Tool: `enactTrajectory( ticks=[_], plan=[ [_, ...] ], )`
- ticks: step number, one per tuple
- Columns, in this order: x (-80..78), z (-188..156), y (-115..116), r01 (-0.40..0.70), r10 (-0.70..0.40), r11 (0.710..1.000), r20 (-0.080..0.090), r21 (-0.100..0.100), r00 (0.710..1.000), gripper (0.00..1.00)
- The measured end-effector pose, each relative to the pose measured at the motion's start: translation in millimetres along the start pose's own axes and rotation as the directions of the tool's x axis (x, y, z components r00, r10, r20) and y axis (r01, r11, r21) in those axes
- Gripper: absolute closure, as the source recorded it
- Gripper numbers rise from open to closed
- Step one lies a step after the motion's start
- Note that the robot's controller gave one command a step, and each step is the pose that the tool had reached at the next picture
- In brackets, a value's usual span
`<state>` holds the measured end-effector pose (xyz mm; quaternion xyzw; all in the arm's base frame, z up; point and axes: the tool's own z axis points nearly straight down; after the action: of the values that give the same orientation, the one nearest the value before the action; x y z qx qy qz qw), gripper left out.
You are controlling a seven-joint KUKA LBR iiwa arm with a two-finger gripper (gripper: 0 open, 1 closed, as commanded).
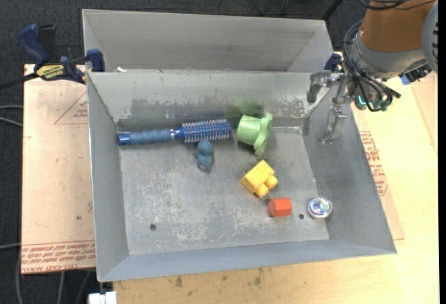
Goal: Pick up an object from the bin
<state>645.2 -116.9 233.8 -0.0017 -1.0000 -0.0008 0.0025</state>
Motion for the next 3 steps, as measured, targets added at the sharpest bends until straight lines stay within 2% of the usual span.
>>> enactTrajectory(
  ticks=[1, 2, 3],
  plan=[
    [9.9, -176.7, -16.4, -0.040, 0.040, 0.999, 0.019, 0.003, 0.999, 0.00],
    [-3.1, -134.9, 82.5, 0.103, -0.103, 0.995, 0.006, -0.001, 0.995, 0.00],
    [70.8, -44.3, 87.9, 0.056, -0.056, 0.998, -0.005, -0.001, 0.998, 0.00]
  ],
)
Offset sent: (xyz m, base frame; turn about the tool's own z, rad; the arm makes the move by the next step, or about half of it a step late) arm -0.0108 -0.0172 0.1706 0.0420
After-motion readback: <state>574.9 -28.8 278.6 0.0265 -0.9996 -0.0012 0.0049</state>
